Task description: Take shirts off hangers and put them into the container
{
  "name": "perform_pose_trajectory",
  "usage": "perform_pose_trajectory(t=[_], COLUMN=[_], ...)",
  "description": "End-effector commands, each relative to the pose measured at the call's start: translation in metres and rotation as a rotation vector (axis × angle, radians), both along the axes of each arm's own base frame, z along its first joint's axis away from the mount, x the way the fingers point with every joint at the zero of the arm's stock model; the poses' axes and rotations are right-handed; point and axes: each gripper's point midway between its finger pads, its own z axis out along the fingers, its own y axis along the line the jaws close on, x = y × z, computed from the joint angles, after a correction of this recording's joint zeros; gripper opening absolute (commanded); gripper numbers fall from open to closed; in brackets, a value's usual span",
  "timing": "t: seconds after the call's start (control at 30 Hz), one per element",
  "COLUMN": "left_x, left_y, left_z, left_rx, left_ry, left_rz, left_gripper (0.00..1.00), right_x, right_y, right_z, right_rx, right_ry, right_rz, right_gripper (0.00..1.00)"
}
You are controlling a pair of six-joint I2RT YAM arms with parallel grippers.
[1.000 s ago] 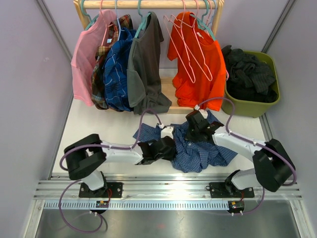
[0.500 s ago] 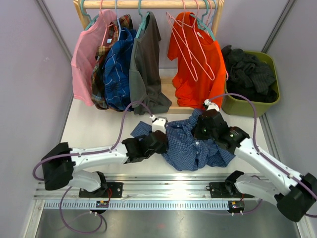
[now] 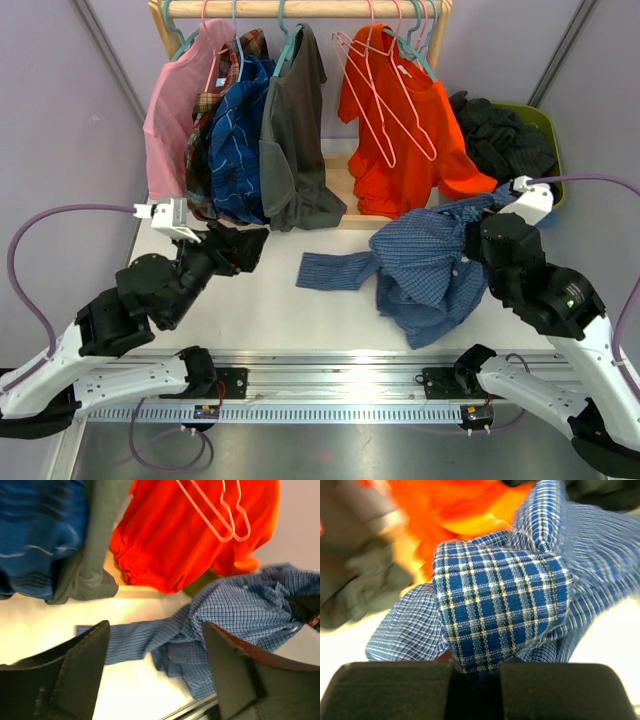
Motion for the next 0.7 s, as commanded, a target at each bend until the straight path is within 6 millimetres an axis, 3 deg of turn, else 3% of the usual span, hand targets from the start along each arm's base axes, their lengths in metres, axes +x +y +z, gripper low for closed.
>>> perform_pose_trajectory(t=[0.0, 0.23, 0.27, 0.33, 0.37, 0.43, 0.53, 0.57, 0.6, 0.63, 0.67], left_x=[0.003, 0.000, 0.000, -0.001, 0.000, -0.001, -0.002, -0.003, -0.004, -0.006, -0.006], left_y=[0.011, 0.002, 0.001, -0.002, -0.003, -0.006, -0.014, -0.016, -0.019, -0.021, -0.022], left_z=[-0.028, -0.042, -0.042, -0.043, -0.045, -0.046, -0.052, -0.052, -0.056, -0.057, -0.058], left_rx=[0.127, 0.150, 0.149, 0.156, 0.162, 0.157, 0.141, 0.137, 0.139, 0.129, 0.128], left_ry=[0.044, 0.073, 0.072, 0.076, 0.079, 0.083, 0.091, 0.091, 0.098, 0.103, 0.104], left_rz=[0.042, 0.007, 0.002, -0.010, -0.010, -0.020, -0.047, -0.056, -0.070, -0.078, -0.084], left_gripper=[0.82, 0.87, 0.87, 0.87, 0.86, 0.86, 0.85, 0.85, 0.85, 0.84, 0.84], right_x=[-0.005, 0.001, 0.008, 0.012, 0.019, 0.024, 0.048, 0.070, 0.078, 0.090, 0.117], right_y=[-0.053, -0.073, -0.071, -0.077, -0.074, -0.075, -0.076, -0.072, -0.084, -0.090, -0.092], right_z=[0.033, 0.100, 0.119, 0.138, 0.157, 0.177, 0.202, 0.190, 0.205, 0.204, 0.191], right_rx=[-0.123, -0.158, -0.122, -0.209, -0.152, -0.196, -0.178, -0.225, -0.211, -0.173, -0.191], right_ry=[-0.086, -0.271, -0.337, -0.367, -0.434, -0.472, -0.508, -0.449, -0.469, -0.468, -0.416], right_rz=[-0.244, -0.360, -0.383, -0.417, -0.438, -0.436, -0.451, -0.441, -0.447, -0.463, -0.460], right_gripper=[0.00, 0.00, 0.00, 0.00, 0.00, 0.00, 0.00, 0.00, 0.00, 0.00, 0.00])
